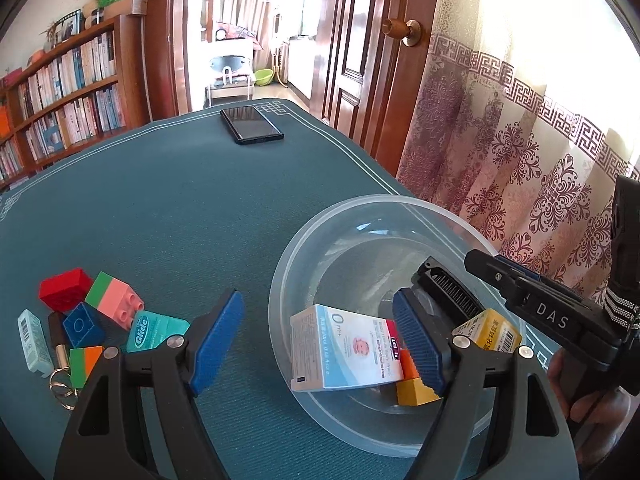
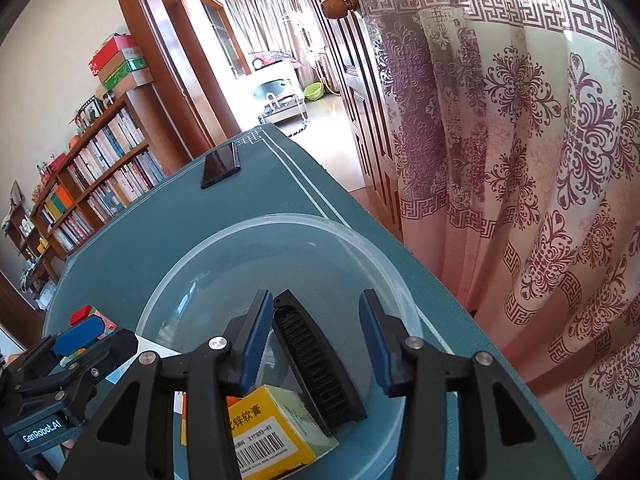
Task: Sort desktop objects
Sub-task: 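Carry the white box and comb over the clear bowl and release both, then withdraw both open tools from the bowl back toward the table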
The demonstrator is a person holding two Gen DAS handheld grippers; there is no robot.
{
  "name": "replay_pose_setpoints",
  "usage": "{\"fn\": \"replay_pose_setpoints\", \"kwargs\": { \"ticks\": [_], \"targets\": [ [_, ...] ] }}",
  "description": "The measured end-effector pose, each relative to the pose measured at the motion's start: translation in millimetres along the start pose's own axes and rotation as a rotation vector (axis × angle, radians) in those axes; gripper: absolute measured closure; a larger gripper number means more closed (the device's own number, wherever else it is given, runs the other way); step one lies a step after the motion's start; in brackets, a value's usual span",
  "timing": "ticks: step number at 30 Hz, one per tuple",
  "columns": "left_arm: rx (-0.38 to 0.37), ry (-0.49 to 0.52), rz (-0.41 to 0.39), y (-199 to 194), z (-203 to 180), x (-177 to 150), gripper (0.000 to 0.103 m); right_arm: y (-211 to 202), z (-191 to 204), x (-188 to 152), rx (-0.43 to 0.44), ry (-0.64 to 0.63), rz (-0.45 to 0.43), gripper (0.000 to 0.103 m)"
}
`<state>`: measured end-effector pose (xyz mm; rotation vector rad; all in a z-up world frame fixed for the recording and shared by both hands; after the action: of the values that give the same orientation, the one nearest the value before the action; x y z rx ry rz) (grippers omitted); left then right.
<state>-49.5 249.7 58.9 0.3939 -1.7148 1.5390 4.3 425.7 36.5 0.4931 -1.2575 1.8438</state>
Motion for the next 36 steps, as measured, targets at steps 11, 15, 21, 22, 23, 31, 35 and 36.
{"fn": "replay_pose_setpoints", "kwargs": {
  "ticks": [11,15,21,22,23,31,35,36],
  "targets": [
    [0.019,0.0,0.003,-5,4,-8,0.022,-9,4,-5,-0.012,-0.01,-0.015,0.032],
    [0.026,0.002,-0.002,-8,5,-9,0.022,-11,6,-6,-0.01,-0.013,-0.016,0.031],
    [0.043,0.002,-0.011,-12,8,-10,0.022,-11,15,-9,-0.005,-0.027,-0.012,0.029],
    [0.044,0.0,-0.012,-13,9,-11,0.022,-11,17,-10,-0.004,-0.029,-0.011,0.029],
    [0.046,-0.002,-0.013,-13,11,-11,0.022,-11,18,-10,-0.002,-0.032,-0.01,0.029],
    [0.065,-0.029,-0.016,-16,26,-15,0.022,-8,35,-15,0.007,-0.061,0.001,0.027],
    [0.078,-0.053,-0.013,-15,38,-18,0.022,-6,45,-17,0.012,-0.079,0.008,0.026],
    [0.081,-0.061,-0.013,-16,42,-19,0.022,-5,47,-17,0.013,-0.083,0.011,0.025]
  ]
}}
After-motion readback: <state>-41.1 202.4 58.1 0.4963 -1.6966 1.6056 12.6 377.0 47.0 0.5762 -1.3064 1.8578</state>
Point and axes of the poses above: each gripper's, at about its wrist camera, not at the fingertips, and y roughly the way its jaws point, z to its left, x to its top, the point moved 2 cm from there along y, roughly the way its jaws point, and after that the axes turned 11 degrees about x, right-handed, at the moved point
